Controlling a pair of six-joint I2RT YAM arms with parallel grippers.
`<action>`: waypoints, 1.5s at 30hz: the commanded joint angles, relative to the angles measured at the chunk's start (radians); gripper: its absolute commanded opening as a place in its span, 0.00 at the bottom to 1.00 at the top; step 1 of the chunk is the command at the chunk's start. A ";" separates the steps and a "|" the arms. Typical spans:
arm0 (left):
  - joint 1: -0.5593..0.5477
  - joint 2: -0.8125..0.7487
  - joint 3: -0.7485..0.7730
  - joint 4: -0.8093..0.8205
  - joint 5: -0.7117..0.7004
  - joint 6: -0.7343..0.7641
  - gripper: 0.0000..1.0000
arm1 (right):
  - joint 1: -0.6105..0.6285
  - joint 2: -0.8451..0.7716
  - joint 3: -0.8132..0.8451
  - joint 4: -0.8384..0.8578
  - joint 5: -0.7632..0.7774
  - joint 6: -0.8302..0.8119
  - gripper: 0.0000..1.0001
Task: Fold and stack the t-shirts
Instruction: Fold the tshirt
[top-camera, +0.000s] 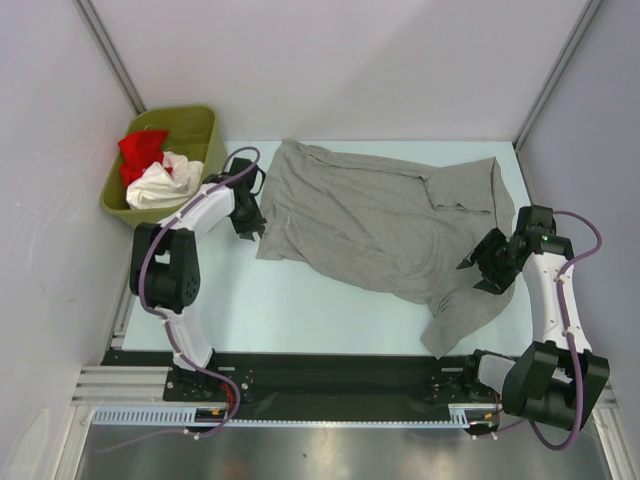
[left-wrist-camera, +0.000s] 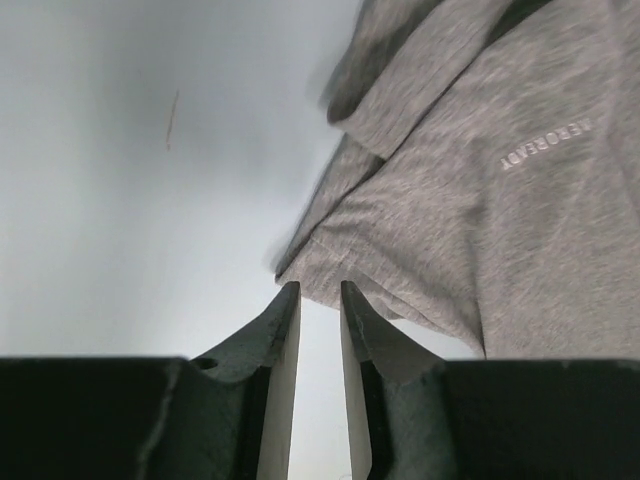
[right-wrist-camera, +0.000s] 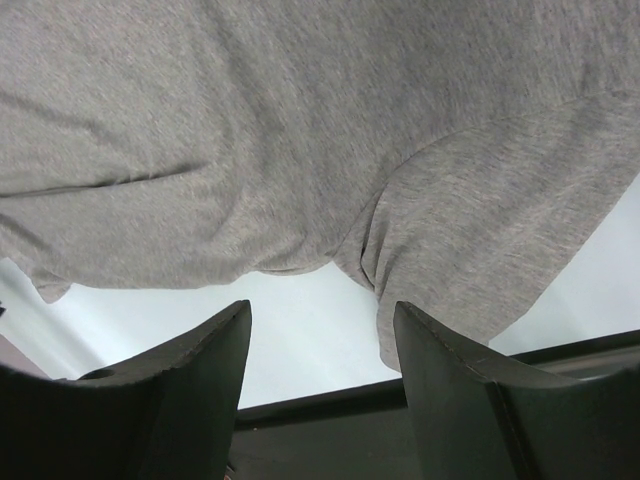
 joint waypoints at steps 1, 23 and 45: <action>0.014 0.009 -0.022 -0.010 0.046 -0.131 0.27 | -0.002 -0.040 -0.011 0.005 -0.015 0.016 0.65; 0.037 0.156 0.004 -0.002 0.106 -0.222 0.32 | -0.041 -0.065 -0.007 -0.021 -0.009 -0.010 0.65; 0.034 -0.181 -0.157 -0.042 -0.040 -0.067 0.00 | -0.265 0.092 -0.009 -0.090 0.248 -0.053 0.47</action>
